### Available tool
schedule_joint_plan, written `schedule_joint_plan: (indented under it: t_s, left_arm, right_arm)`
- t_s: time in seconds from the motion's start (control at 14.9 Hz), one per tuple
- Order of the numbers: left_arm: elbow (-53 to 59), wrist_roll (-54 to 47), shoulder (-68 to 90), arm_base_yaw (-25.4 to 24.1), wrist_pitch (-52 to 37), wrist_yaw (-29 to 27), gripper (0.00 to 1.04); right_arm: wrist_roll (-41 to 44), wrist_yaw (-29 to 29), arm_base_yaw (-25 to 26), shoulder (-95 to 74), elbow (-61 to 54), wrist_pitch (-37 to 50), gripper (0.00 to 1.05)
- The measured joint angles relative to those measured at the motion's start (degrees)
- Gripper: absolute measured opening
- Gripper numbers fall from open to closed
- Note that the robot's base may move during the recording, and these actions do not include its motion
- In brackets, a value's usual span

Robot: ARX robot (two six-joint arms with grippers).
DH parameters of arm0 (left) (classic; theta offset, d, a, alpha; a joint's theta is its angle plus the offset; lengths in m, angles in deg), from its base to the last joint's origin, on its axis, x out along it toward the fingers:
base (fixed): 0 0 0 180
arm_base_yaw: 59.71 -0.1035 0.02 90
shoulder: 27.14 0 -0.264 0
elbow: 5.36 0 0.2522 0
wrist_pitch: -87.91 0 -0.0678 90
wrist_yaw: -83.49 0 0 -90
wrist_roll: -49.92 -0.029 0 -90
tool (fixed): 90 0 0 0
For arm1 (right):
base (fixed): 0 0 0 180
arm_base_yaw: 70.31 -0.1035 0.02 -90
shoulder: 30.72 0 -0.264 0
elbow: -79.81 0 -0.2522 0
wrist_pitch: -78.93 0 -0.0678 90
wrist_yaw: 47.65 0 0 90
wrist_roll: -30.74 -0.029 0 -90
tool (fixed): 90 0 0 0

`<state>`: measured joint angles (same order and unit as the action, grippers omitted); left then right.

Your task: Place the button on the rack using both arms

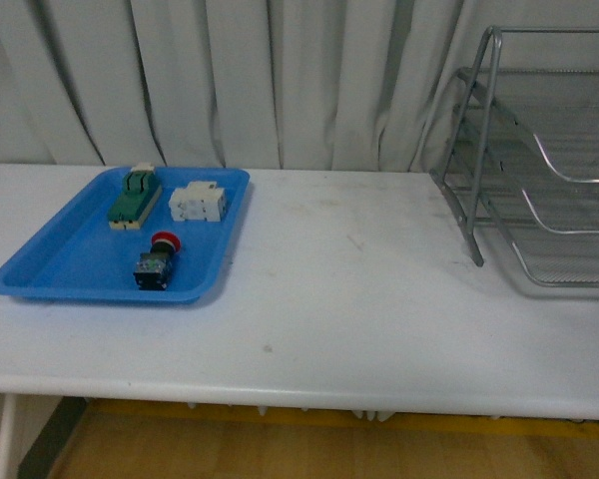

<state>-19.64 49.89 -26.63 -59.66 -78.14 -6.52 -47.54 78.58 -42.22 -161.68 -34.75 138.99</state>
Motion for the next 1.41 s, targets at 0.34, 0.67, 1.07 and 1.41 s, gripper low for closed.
schedule_joint_plan:
  t_s: [0.34, 0.67, 1.07, 1.41]
  left_arm:
    - [0.0, 0.02, 0.0, 0.0, -0.02, 0.0, 0.98]
    - [0.0, 0.02, 0.0, 0.0, 0.0, 0.02, 0.98]
    - [0.0, 0.0, 0.0, 0.0, -0.02, 0.0, 0.98]
    - [0.0, 0.02, 0.0, 0.0, -0.02, 0.0, 0.98]
  right_arm:
    - [1.2, -0.02, -1.14, -1.79, -0.11, -0.02, 0.98]
    - [2.43, -1.09, -1.92, -4.83, 3.48, -0.11, 0.98]
    - [4.44, -2.82, -3.82, -6.64, 9.27, -3.61, 0.77]
    - [3.45, -4.02, -4.5, -8.94, 11.93, -2.91, 0.08]
